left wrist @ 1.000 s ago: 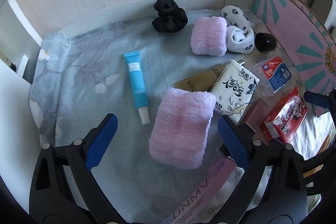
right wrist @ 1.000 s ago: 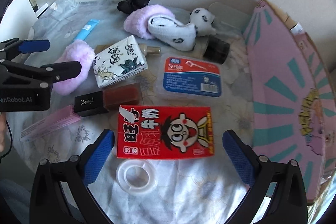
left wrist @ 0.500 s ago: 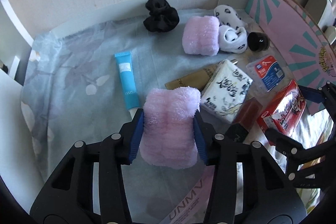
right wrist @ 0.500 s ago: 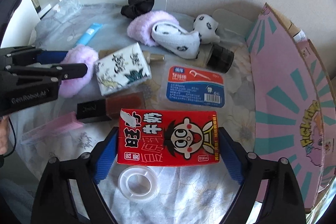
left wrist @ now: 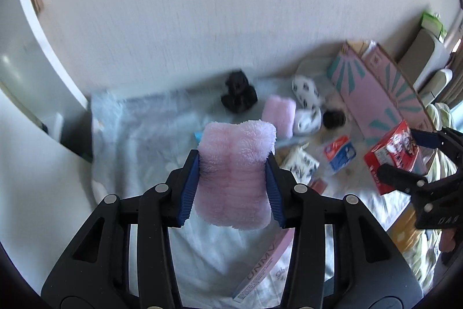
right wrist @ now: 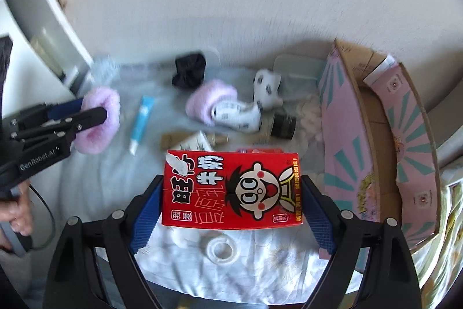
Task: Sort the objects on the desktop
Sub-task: 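Carry both items into the cardboard box and open both tools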
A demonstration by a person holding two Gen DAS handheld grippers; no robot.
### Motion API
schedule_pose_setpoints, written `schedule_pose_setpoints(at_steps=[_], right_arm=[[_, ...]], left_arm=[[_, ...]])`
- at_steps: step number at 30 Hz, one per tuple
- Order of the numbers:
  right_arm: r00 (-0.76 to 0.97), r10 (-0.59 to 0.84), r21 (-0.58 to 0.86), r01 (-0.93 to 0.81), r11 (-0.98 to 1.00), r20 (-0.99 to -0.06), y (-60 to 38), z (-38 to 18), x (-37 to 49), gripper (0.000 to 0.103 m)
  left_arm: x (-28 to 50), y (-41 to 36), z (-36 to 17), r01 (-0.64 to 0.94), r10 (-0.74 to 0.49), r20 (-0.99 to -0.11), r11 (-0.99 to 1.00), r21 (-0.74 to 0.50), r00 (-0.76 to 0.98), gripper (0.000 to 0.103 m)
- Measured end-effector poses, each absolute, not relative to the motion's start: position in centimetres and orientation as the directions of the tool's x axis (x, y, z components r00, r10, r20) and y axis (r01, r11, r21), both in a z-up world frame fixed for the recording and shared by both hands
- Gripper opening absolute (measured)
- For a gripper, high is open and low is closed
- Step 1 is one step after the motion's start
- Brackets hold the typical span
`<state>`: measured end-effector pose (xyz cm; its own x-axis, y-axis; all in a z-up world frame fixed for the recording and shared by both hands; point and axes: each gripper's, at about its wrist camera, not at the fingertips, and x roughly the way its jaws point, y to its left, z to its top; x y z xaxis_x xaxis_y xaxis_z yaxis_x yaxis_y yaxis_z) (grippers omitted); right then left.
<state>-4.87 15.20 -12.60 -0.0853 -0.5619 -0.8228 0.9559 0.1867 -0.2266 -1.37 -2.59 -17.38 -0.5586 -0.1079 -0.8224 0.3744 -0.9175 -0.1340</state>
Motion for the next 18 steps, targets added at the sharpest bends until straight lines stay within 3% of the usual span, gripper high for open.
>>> schedule_pose_setpoints(at_steps=[7,18], right_arm=[[-0.069,-0.611,-0.218,0.96,0.173,-0.788,14.3,-7.6,-6.2,0.086],[-0.147,-0.602,-0.256,0.962,0.098,-0.784,14.3,-3.3,-13.3,0.086]], left_arm=[[-3.0,-1.3,-12.3,0.434,-0.178,-0.779,-0.891,-0.132,-0.602,0.04],[-13.2,6.8,-9.0,0.379,-0.1,-0.746,-0.901,-0.213,-0.658,0.04]])
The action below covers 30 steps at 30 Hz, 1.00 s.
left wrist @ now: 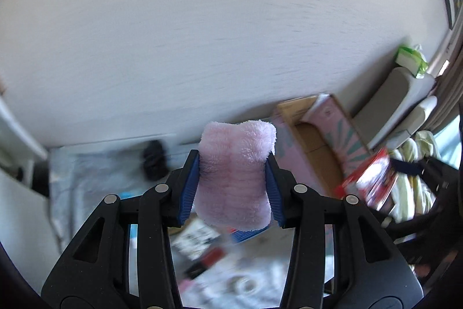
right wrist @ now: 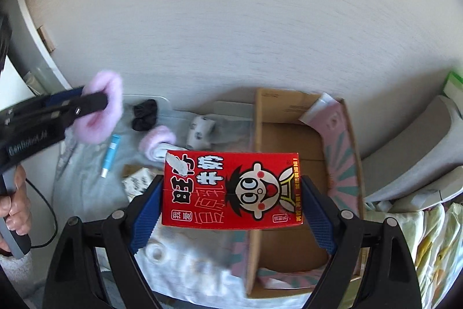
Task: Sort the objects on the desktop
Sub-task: 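Carry both items into the cardboard box and open both tools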
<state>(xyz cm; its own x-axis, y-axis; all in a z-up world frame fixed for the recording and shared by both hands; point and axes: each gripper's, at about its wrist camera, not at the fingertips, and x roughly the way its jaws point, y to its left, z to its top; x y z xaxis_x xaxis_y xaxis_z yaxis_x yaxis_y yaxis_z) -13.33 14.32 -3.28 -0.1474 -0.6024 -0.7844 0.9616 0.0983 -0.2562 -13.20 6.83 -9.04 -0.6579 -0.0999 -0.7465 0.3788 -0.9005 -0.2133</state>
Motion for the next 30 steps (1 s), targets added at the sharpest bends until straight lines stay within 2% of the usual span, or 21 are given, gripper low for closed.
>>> schedule_pose_setpoints(at_steps=[8,15,30], right_arm=[[-0.185,-0.521,-0.247,0.968,0.052,-0.833,14.3,-4.8,-19.0,0.086],[-0.195,-0.452,-0.235,0.971,0.034,-0.871,14.2,-6.6,-23.3,0.086],[-0.191,-0.363,-0.197,0.98,-0.023,-0.912,14.0,-9.5,-24.6,0.086]], left_arm=[[-21.7,12.1,-9.6,0.334,-0.054,-0.767,-0.918,-0.213,-0.64,0.04],[-28.0,14.9,-12.4,0.335,-0.003,-0.817,-0.913,-0.233,-0.576,0.04],[-31.1,16.3,-15.6,0.32,0.053,-0.871,-0.918,-0.236,-0.489,0.04]])
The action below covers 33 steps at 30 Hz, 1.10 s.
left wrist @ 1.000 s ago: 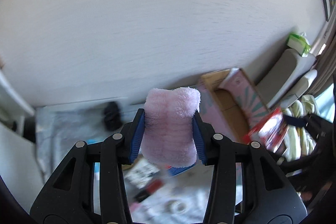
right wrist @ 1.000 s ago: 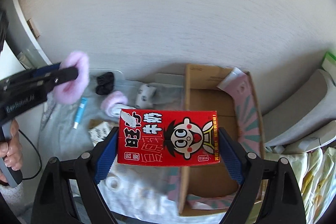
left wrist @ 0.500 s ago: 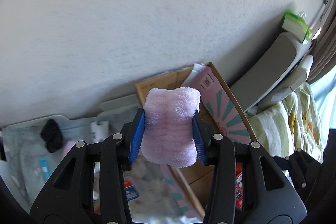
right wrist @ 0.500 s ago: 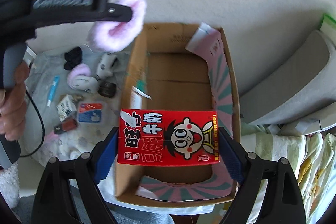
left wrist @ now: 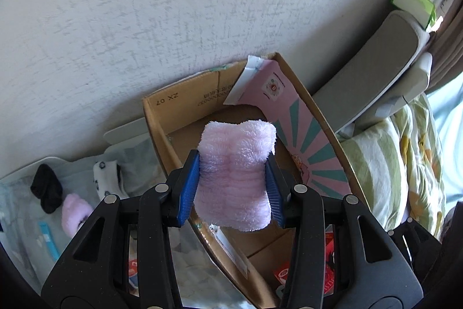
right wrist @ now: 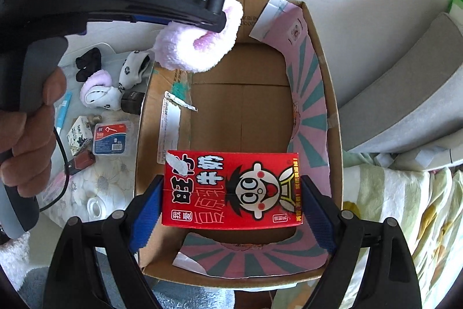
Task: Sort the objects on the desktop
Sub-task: 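Carry both items into the cardboard box and open both tools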
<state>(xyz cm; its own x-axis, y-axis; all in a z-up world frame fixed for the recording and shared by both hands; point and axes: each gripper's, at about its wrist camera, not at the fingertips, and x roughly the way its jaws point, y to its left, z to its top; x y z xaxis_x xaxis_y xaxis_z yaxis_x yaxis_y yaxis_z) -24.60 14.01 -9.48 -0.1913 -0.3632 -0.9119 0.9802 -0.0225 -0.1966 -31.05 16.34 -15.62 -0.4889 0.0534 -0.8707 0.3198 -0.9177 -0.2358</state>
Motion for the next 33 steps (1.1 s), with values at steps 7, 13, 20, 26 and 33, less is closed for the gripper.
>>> schedule_pose_setpoints(at_steps=[7,13,20,26,33], right_arm=[[-0.219,-0.309,-0.204,0.976,-0.08,-0.926,14.3,-10.2,-24.6,0.086],[-0.214,-0.271,-0.199,0.977,-0.082,-0.938,14.4,-10.7,-25.3,0.087],[-0.222,-0.279,-0.204,0.975,-0.093,-0.934,14.4,-11.1,-25.6,0.087],[-0.17,-0.239,-0.13,0.976,-0.176,-0.956,14.4,-11.3,-27.4,0.103],[-0.217,-0.277,-0.183,0.973,-0.144,-0.936,15.1,-10.8,-26.7,0.103]], left_arm=[[-32.0,16.6,-16.3,0.319,0.041,-0.879,-0.923,-0.216,-0.475,0.04],[-32.4,16.8,-16.6,0.369,0.017,-0.884,-0.905,-0.212,-0.467,0.04],[-32.7,16.3,-16.7,0.422,0.019,-0.889,-0.876,-0.235,-0.457,0.069],[-32.3,15.6,-16.5,0.463,0.051,-0.875,-0.833,-0.303,-0.481,0.103],[-31.8,16.0,-14.8,0.454,-0.019,-0.864,-0.856,-0.246,-0.504,0.103]])
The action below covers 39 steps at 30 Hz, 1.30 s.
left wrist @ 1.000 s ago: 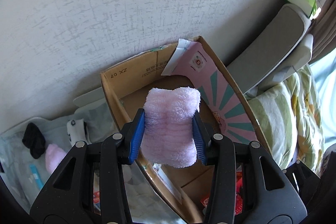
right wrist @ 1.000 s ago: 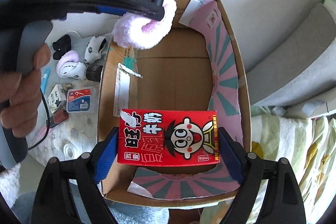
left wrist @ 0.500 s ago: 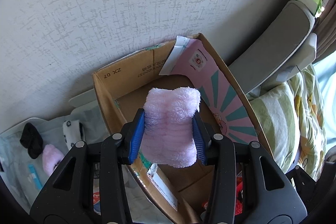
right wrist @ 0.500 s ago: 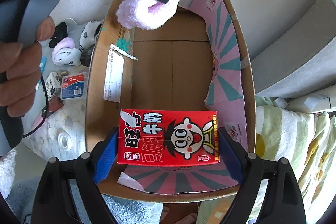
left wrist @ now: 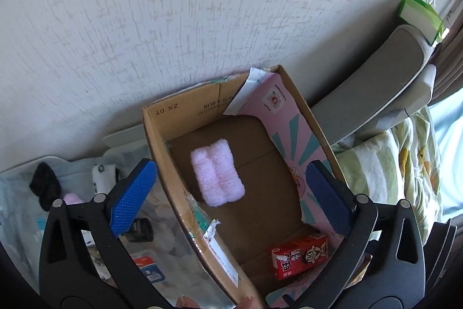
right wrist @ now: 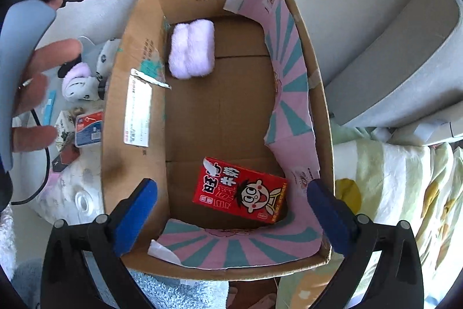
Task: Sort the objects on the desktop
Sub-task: 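Carry both items into the cardboard box and open both tools, then withdraw both tools from the box back over the sheet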
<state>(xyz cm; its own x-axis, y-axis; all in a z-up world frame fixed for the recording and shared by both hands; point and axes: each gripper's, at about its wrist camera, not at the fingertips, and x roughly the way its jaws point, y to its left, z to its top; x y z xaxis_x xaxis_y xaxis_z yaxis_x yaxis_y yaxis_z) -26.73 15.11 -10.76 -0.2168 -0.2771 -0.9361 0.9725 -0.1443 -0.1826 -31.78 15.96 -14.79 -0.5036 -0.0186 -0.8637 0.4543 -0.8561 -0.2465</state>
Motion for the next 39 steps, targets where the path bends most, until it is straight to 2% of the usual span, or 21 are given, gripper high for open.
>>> schedule_pose_setpoints(at_steps=[12,20,27,32,39], right_arm=[[-0.206,-0.308,-0.171,0.975,-0.139,-0.929,15.1,-10.0,-26.0,0.103],[-0.244,-0.29,-0.213,0.968,-0.136,-0.926,14.6,-9.2,-25.3,0.103],[-0.293,-0.34,-0.266,0.956,-0.123,-0.894,14.5,-7.0,-23.6,0.103],[-0.244,-0.382,-0.231,0.97,-0.081,-0.891,14.2,-5.9,-21.7,0.103],[-0.22,-0.444,-0.252,0.968,0.015,-0.869,13.4,-5.1,-17.4,0.103]], left_arm=[[-31.1,15.9,-12.6,0.464,-0.074,-0.858,-0.863,-0.2,-0.508,0.103],[-29.4,14.8,-11.7,0.504,-0.113,-0.865,-0.846,-0.174,-0.488,0.103],[-24.5,12.3,-9.9,0.561,-0.253,-0.854,-0.826,-0.055,-0.455,0.103],[-18.3,9.7,-9.7,0.617,-0.252,-0.849,-0.78,-0.106,-0.464,0.103],[-9.3,6.3,-9.7,0.735,-0.331,-0.848,-0.671,-0.096,-0.413,0.103]])
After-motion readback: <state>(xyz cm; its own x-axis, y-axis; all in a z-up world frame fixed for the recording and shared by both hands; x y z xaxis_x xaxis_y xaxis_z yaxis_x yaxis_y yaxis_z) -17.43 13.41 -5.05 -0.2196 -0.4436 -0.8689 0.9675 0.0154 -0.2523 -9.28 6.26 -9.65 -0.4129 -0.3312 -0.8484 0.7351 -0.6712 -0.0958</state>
